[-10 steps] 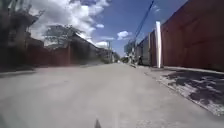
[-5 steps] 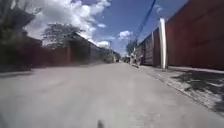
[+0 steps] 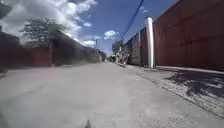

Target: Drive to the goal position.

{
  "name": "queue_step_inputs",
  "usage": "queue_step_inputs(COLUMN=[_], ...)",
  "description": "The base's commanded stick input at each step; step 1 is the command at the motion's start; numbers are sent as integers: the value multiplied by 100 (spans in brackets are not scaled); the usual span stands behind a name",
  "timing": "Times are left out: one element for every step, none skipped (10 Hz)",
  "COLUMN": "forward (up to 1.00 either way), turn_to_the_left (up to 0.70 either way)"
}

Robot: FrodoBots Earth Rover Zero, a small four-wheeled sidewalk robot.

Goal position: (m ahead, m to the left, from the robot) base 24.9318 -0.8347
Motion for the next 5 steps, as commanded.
queue_step_inputs(forward=[100, 100, 100, 100, 100], turn_to_the_left=[0, 0, 0, 0, 0])
